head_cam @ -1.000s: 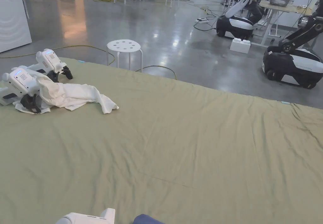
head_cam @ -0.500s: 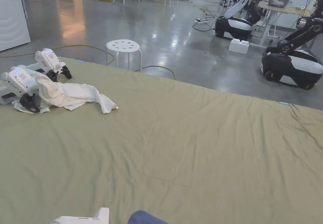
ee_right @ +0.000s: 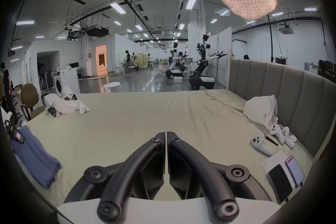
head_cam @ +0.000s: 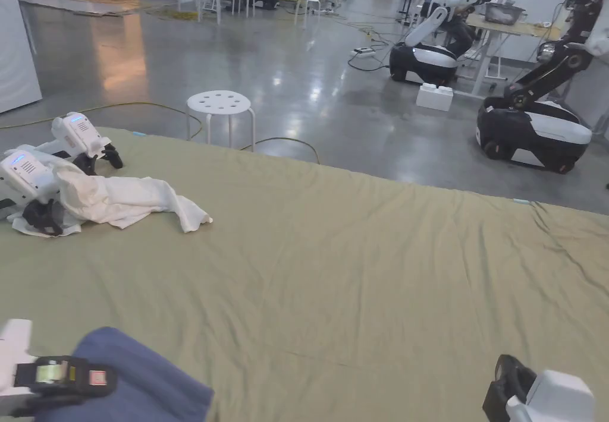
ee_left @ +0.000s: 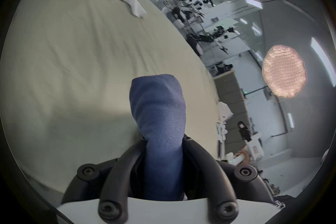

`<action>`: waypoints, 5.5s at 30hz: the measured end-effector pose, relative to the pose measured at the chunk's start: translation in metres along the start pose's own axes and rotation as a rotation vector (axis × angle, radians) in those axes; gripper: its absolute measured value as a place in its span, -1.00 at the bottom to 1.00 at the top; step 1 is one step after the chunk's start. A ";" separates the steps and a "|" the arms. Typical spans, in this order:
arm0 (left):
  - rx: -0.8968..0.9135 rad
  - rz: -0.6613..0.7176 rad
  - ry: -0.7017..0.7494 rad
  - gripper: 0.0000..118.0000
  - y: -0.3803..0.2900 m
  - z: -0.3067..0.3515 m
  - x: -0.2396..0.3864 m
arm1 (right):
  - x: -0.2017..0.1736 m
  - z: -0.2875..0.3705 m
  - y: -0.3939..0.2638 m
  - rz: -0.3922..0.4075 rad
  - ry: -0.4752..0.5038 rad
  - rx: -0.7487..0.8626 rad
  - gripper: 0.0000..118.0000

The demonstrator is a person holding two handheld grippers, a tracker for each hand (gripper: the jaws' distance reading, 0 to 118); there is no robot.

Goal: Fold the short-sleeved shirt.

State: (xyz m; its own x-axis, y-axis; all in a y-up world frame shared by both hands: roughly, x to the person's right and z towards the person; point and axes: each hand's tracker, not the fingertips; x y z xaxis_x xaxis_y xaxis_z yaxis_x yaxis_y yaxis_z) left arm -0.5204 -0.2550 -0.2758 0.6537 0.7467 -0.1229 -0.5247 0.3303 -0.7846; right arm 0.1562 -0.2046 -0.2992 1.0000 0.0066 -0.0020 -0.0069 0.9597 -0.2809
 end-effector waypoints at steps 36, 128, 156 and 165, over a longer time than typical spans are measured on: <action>0.259 -0.396 0.680 0.20 -0.038 0.040 0.094 | 0.004 -0.007 -0.006 -0.048 0.019 -0.055 -1.00; 0.964 -0.692 0.490 0.89 -0.110 -0.112 0.247 | -0.033 -0.017 0.035 -0.095 -0.039 0.022 0.78; 0.929 -0.744 0.462 0.89 -0.108 -0.116 0.250 | -0.039 -0.026 0.048 -0.108 -0.107 -0.081 0.78; 0.910 -0.727 0.462 0.89 -0.107 -0.115 0.247 | -0.039 -0.026 0.051 -0.097 -0.097 -0.083 0.79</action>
State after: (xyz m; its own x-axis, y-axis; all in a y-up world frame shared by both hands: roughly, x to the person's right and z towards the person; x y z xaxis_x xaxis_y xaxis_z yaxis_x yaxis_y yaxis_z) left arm -0.2405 -0.1726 -0.2924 0.9829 0.0134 -0.1838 -0.0283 0.9965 -0.0788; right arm 0.1172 -0.1635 -0.3385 0.9913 -0.0541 0.1201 0.0937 0.9306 -0.3538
